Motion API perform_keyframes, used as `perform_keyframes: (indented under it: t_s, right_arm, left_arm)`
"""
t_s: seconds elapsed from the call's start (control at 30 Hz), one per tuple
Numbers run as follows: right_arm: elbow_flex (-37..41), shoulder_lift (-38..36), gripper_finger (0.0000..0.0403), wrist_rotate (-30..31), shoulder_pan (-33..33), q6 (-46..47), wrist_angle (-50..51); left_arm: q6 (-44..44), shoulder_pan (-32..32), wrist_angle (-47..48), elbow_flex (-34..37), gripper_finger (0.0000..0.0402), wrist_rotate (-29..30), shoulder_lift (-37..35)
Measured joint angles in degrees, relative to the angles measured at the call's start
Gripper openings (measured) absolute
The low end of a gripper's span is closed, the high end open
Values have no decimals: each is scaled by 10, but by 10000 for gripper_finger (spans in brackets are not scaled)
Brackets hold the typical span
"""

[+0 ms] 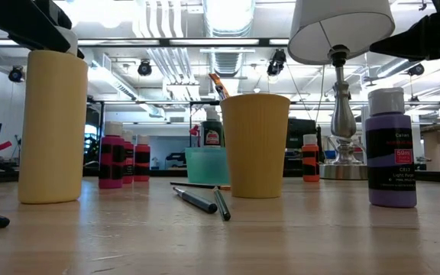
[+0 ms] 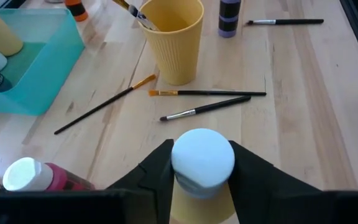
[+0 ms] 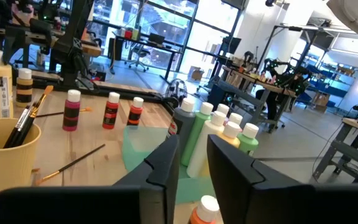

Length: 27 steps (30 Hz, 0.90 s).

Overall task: Pick & Place Paint Supplies
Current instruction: Put the yellow paint bottle into the green bin

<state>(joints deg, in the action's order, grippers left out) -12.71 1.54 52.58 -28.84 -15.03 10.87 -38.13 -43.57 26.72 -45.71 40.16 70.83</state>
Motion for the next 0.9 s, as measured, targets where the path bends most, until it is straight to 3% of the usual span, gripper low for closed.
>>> perform_keyframes:
  t_s: [0.17,0.4,0.9]
  right_arm:
    - [0,0,100,0,0,0,0]
    - [0,0,119,0,0,0,0]
    - [0,0,157,0,0,0,0]
  left_arm:
    - [2,0,-4,1,143,0,0]
    - [5,0,-8,1,125,0,0]
    - [35,0,-27,0,128,-3,1]
